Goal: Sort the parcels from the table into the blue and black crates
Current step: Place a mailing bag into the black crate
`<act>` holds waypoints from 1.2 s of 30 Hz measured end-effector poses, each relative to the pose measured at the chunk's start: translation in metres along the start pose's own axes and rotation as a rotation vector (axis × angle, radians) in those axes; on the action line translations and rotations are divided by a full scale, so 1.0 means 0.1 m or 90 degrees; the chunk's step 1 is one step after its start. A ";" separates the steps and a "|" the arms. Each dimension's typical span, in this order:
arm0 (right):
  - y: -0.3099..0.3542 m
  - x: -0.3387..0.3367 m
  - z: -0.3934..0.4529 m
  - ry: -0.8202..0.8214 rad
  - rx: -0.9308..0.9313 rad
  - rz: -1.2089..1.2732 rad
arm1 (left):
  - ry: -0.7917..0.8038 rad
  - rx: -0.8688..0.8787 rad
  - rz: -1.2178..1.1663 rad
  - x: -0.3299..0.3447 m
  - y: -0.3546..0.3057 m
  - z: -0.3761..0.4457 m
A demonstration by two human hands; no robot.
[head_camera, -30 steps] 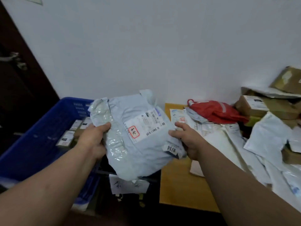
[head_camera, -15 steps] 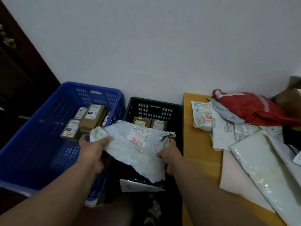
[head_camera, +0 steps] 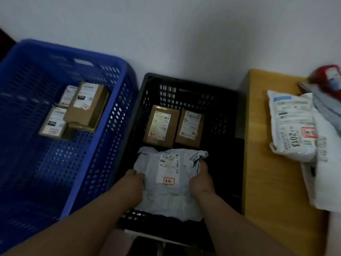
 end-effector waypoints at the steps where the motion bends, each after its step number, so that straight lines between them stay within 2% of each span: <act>1: -0.04 0.06 0.12 0.000 0.011 -0.016 | 0.015 0.001 0.027 0.07 0.03 0.13; 5: -0.26 0.24 0.52 -0.010 0.064 -0.086 | 0.002 -0.034 0.048 0.23 0.11 0.60; 8: -0.43 0.39 0.72 -0.025 0.107 -0.148 | 0.054 0.006 0.185 0.41 0.15 0.90; 11: -0.56 0.50 0.78 -0.087 0.170 -0.253 | 0.089 -0.102 0.193 0.51 0.22 1.06; 12: -0.59 0.53 0.79 -0.114 0.177 -0.276 | 0.090 -0.088 0.244 0.54 0.21 1.11; 15: -0.67 0.64 0.83 -0.155 0.137 -0.320 | 0.062 0.071 0.430 0.65 0.09 1.28; 17: -0.74 0.78 0.91 -0.087 0.079 -0.325 | 0.081 0.134 0.451 0.76 0.04 1.40; 18: -0.80 0.89 0.96 -0.017 0.061 -0.298 | 0.113 0.142 0.438 0.83 0.05 1.46; 21: -0.96 1.20 1.02 0.241 0.095 -0.194 | 0.214 0.088 0.404 1.00 0.17 1.60; 23: -0.97 1.29 1.02 0.333 0.131 -0.157 | 0.238 0.060 0.373 1.03 0.24 1.68; 25: -0.93 1.28 1.01 0.347 0.138 -0.138 | 0.246 0.040 0.319 1.02 0.24 1.71; 28: -0.85 1.18 0.96 0.321 0.130 -0.145 | 0.185 0.043 0.219 0.91 0.12 1.71; 32: -0.62 0.92 0.78 0.266 0.109 -0.174 | 0.154 0.046 0.257 0.67 -0.11 1.48; 36: -0.15 0.60 0.45 0.215 0.055 -0.154 | 0.117 0.105 0.234 0.33 -0.37 1.11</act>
Point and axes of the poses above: each hand's wrist, its own z-axis towards the middle knuckle, its own x-axis out of the palm, y = z × x, the point moved 5 cm from there along z, towards the middle knuckle, and after that the axes turned 3 degrees about z, right-handed, at the moved point
